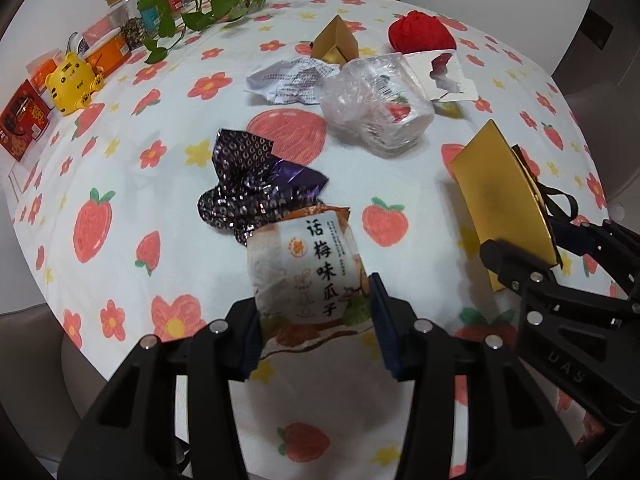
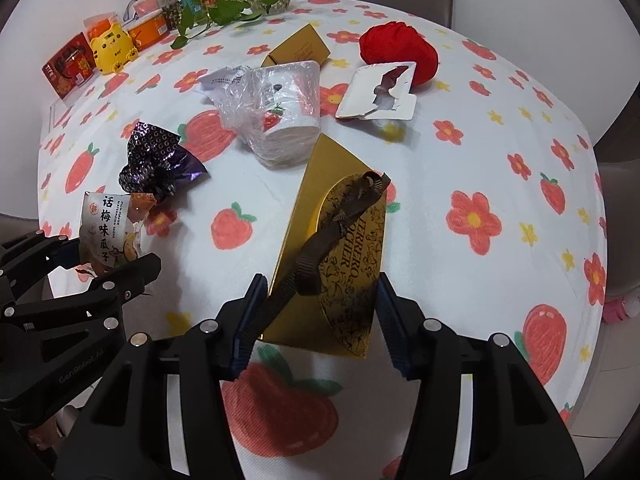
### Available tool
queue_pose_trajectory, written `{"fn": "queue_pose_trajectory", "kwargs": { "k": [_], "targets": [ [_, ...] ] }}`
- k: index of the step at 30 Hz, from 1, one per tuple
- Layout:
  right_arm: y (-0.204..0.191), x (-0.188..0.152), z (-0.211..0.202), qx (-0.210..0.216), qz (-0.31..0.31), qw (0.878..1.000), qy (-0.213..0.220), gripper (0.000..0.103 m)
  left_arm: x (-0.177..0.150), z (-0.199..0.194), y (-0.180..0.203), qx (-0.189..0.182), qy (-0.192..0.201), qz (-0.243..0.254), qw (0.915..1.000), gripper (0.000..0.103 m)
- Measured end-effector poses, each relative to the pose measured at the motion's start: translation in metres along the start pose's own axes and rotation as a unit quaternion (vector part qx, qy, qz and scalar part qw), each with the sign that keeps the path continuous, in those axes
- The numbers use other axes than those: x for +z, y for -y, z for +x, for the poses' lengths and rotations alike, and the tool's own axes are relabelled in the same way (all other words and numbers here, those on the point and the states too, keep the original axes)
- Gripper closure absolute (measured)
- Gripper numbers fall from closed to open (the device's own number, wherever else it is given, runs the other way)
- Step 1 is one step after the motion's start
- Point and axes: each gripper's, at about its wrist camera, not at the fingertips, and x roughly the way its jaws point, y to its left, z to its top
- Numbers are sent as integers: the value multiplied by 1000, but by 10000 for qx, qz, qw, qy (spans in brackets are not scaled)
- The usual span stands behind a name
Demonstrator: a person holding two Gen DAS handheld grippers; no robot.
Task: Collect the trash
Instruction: 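Grasp the white seed snack bag with the left tool while the right tool grasps the gold gift box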
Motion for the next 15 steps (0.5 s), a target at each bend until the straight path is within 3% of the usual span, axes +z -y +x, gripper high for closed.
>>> {"fn": "queue_pose_trajectory", "kwargs": {
  "k": [9,15],
  "targets": [
    [25,-21,-29,-252,456,9984,201,51,2,-15,37,-219,174,587,9979,56],
    [62,-48,-55,-522,951,9935,342,51,1,-22,85,-441,249,1157,9920,56]
  ]
}}
